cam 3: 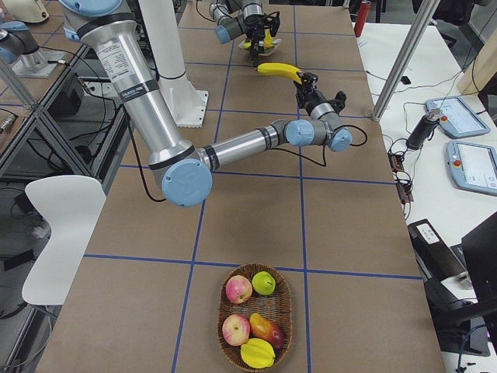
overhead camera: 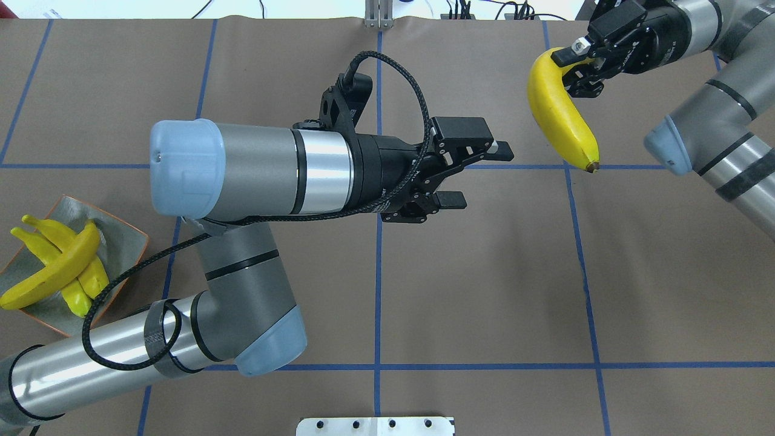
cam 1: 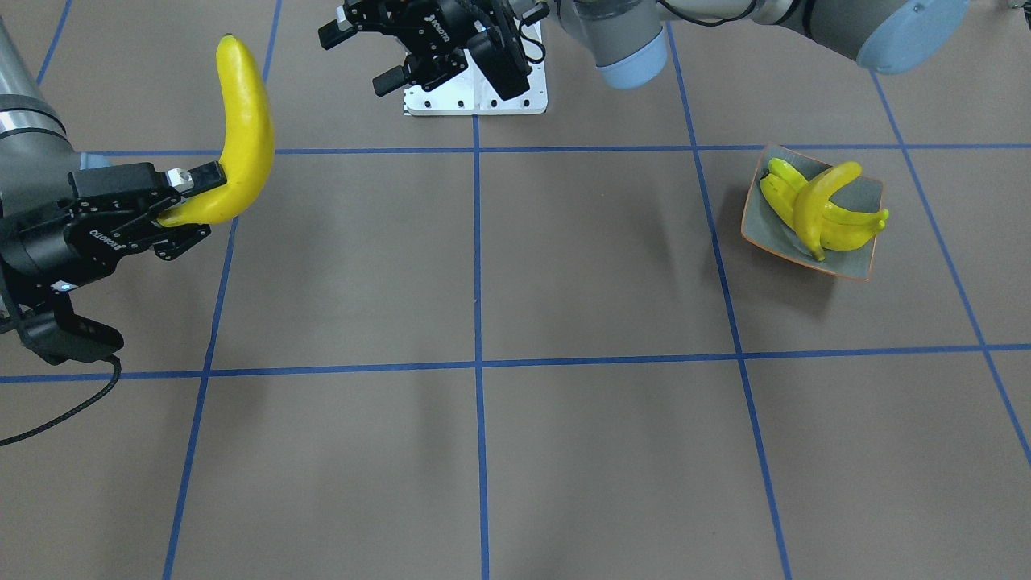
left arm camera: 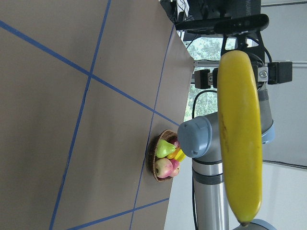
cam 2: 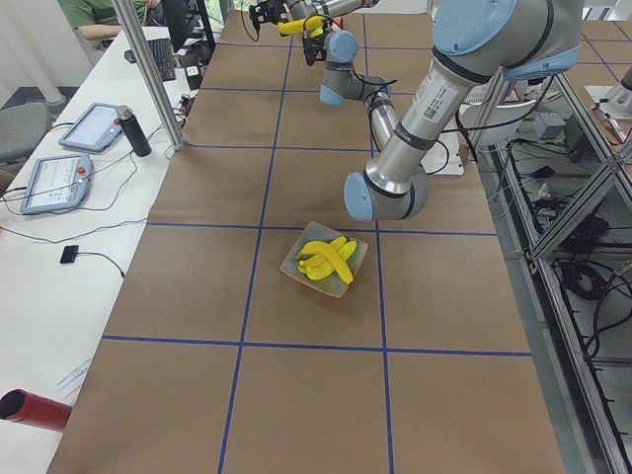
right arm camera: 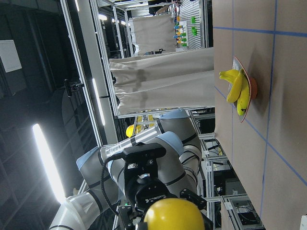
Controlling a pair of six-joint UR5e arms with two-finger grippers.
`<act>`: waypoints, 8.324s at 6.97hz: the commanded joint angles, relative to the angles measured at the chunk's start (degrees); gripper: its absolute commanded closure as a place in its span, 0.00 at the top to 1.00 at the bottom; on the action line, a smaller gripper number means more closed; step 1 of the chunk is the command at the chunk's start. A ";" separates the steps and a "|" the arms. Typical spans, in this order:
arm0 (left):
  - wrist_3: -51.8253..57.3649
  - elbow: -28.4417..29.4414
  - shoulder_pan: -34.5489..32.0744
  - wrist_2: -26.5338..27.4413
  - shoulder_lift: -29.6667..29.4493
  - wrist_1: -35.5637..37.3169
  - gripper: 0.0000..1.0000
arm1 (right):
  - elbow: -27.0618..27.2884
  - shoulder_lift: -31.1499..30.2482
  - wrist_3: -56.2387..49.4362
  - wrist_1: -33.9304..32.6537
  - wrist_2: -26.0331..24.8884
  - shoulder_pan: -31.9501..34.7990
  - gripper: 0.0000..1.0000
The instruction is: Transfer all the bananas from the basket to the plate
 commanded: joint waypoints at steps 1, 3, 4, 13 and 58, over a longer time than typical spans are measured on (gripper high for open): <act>-1.53 0.63 0.00 1.04 -0.13 -1.90 1.00 | 0.38 0.04 -0.01 -0.06 0.38 -0.96 0.00; -6.00 3.07 0.09 5.59 -2.75 -4.35 1.00 | 0.73 -0.13 -0.01 -0.06 0.56 -1.05 0.00; -6.10 5.96 0.09 6.22 -5.03 -4.71 1.00 | 1.25 -0.57 -0.01 -0.06 1.08 -1.05 0.00; -9.00 13.79 0.09 8.52 -10.66 -8.67 1.00 | 1.43 -0.66 -0.01 -0.06 2.05 -1.58 0.00; 83.10 -12.99 -29.09 -16.36 66.21 11.02 0.00 | 6.71 -7.78 22.75 4.77 -84.61 24.35 0.99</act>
